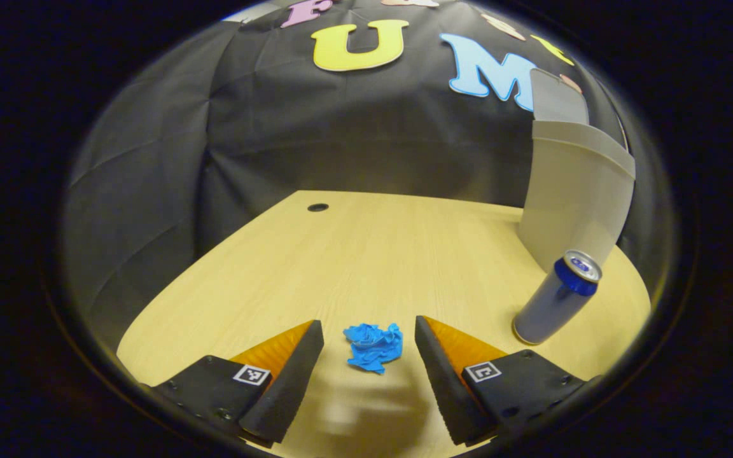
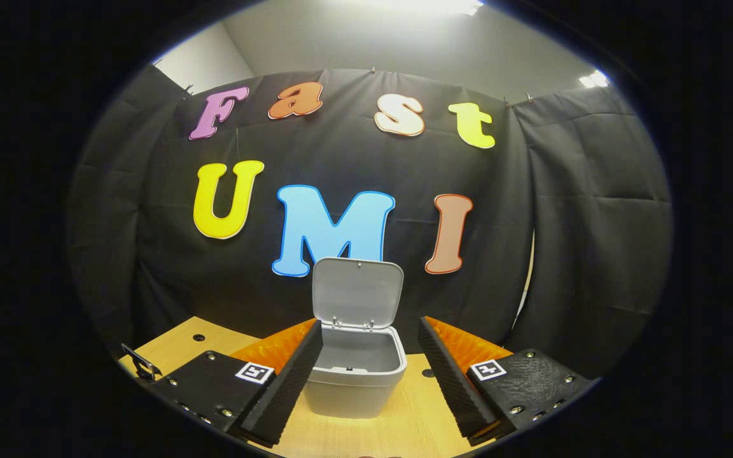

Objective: Press the lid of the desktop garbage bin to open it, pick up the crumpled paper on the desktop and throw it into the bin, then pick up the pop can on the desktop and drop it into the bin, and finally close the garbage bin lid.

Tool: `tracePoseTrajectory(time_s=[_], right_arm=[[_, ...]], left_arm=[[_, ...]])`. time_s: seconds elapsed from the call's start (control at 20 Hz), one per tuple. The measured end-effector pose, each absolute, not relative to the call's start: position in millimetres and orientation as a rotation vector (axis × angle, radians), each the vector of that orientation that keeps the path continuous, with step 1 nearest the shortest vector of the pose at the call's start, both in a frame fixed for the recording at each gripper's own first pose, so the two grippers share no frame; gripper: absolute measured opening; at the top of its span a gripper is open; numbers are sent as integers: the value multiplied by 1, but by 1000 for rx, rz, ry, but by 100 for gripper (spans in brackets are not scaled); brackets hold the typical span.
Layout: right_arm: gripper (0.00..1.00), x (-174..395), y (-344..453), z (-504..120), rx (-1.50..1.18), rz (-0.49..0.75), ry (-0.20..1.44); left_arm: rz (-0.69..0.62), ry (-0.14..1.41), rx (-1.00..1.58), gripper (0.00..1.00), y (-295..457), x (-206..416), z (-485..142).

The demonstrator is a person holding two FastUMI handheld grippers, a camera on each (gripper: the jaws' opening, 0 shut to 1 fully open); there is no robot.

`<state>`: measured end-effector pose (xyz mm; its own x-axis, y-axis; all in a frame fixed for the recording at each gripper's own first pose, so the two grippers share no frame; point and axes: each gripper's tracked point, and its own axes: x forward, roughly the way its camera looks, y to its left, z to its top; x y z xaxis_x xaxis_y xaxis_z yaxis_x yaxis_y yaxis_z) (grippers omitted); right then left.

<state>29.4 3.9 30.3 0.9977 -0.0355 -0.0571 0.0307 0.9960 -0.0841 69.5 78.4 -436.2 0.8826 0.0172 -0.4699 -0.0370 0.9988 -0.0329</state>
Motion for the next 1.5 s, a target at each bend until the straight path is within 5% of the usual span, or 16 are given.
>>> tracePoseTrajectory(time_s=[0.55, 0.8, 0.85, 1.5], right_arm=[[94, 38, -8, 16, -80, -55, 107], [94, 42, -6, 10, -77, -42, 119], [94, 41, -5, 9, -79, -37, 123], [94, 43, -7, -5, -53, -9, 146]], left_arm=[[16, 561, 5, 96, 72, 86, -473], [54, 561, 16, 65, 75, 88, -473], [60, 562, 17, 45, 76, 88, -471], [58, 459, 2, 45, 64, 112, -403]])
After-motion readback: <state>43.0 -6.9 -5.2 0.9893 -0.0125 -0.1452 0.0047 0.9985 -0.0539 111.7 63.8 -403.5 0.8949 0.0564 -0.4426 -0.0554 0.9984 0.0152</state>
